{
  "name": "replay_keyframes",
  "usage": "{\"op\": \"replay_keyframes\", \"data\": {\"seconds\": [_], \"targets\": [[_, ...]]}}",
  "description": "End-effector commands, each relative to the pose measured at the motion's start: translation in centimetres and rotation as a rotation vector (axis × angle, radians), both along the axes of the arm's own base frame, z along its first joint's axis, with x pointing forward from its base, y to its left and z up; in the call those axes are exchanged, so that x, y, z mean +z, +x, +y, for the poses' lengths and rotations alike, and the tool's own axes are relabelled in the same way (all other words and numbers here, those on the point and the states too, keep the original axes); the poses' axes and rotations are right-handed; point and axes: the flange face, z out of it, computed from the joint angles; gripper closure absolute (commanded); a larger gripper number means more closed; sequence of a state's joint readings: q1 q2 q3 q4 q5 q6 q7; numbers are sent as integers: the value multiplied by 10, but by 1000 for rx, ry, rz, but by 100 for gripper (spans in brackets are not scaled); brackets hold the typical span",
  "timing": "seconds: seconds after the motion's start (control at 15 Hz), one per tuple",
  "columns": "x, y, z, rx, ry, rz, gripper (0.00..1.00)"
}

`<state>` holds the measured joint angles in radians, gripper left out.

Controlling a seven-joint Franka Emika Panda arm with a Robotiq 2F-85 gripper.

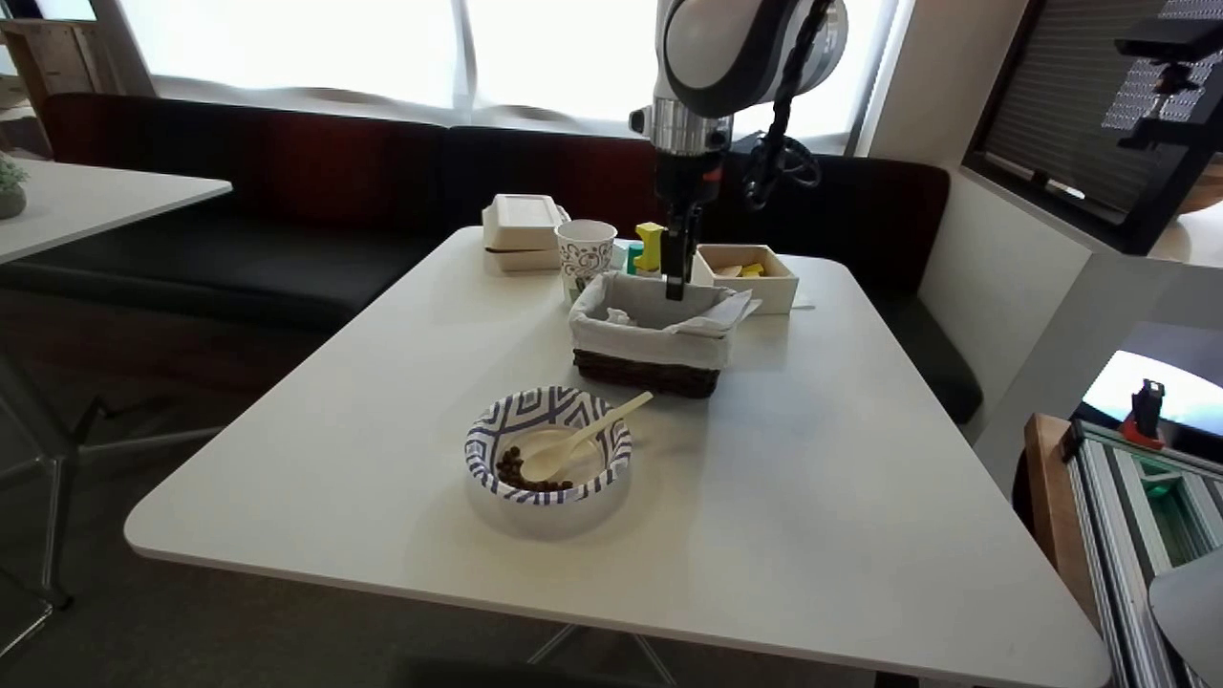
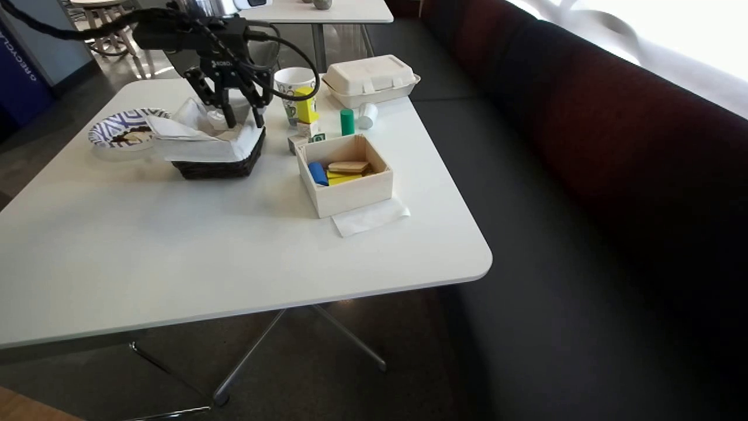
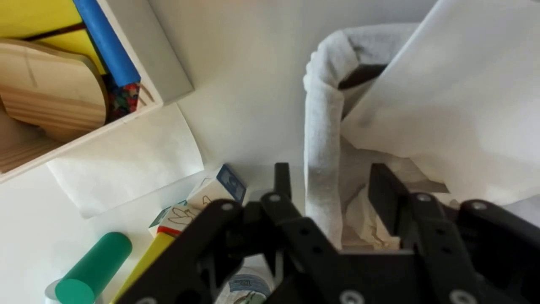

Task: Move the bowl on the table

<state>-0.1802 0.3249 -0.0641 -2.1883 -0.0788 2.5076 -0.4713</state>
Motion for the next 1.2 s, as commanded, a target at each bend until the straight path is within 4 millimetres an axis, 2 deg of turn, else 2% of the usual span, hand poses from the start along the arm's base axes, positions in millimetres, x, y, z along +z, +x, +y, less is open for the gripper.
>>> {"op": "replay_keyframes", "data": {"seconds": [0.0, 0.13, 0.53, 0.73, 0.93, 1.0, 1.13], "targets": [[30, -4, 7, -123, -9, 38, 15], [52, -3, 11, -253, 5, 45, 1], [127, 0, 17, -568, 59, 72, 0], [155, 5, 16, -714, 127, 47, 0], [173, 14, 17, -848, 173, -58, 0], [168, 12, 13, -765, 138, -21, 0], [174, 15, 13, -810, 150, -48, 0]]}}
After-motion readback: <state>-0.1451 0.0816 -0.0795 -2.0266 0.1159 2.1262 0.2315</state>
